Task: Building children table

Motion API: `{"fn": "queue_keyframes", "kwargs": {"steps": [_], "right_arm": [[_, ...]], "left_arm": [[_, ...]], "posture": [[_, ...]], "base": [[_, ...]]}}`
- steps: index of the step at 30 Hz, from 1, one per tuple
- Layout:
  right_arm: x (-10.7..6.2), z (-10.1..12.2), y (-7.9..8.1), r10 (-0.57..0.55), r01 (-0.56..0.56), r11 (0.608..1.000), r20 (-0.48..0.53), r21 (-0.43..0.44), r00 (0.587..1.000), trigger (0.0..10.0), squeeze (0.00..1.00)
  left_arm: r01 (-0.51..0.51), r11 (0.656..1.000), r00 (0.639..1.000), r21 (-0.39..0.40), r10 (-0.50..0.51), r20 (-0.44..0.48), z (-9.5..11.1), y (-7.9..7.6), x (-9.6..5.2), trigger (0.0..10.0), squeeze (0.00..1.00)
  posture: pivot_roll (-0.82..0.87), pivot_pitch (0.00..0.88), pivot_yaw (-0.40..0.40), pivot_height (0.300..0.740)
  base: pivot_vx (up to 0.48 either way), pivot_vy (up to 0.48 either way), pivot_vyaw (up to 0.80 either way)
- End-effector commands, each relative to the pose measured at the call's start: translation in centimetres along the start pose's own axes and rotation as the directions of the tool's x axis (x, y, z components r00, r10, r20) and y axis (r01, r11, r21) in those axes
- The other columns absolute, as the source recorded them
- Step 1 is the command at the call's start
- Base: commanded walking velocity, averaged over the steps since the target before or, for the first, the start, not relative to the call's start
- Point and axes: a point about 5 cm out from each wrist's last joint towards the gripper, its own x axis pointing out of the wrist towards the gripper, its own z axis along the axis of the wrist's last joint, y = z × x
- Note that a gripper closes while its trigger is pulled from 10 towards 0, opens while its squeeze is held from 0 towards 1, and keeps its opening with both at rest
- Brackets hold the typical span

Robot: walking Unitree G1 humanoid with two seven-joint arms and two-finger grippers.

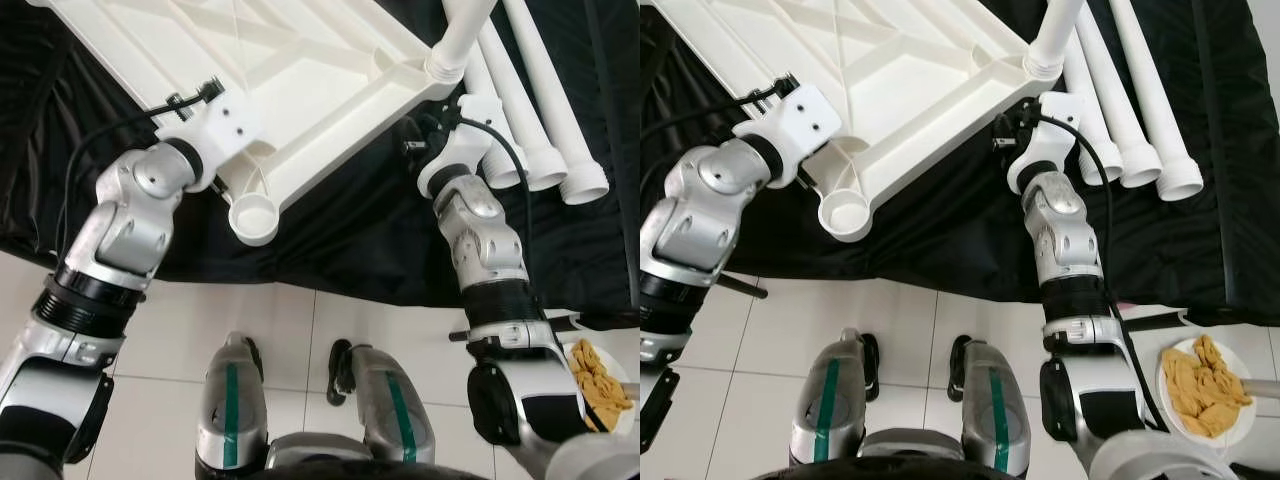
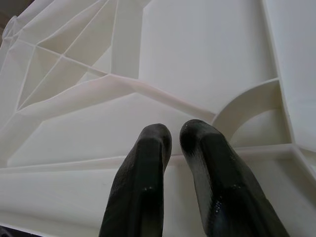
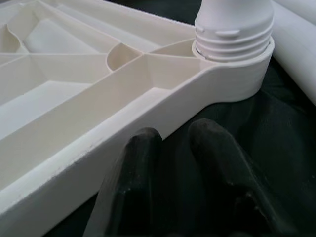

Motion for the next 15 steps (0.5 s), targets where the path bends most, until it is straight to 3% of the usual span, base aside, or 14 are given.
{"fn": "queue_keyframes", "kwargs": {"steps": [1,15], "right_arm": [[0.3,-0.7,-0.4,-0.028,0.029,0.999,-0.026,0.02,0.999,10.0,0.0],[2.0,-0.7,-0.2,0.01,-0.009,0.999,-0.042,0.039,0.999,10.0,0.0]], "left_arm": [[0.238,0.971,0.971,-0.006,-0.238,-0.01,-0.3,-3.6,0.4,10.0,0.0],[0.372,0.925,0.925,0.075,-0.376,0.048,1.0,-6.0,0.1,10.0,0.0]], "posture": [[0.13,0.169,-0.049,0.74],[0.13,0.194,-0.044,0.74]], "base": [[0.0,0.0,0.0],[0.0,0.0,0.0]]}}
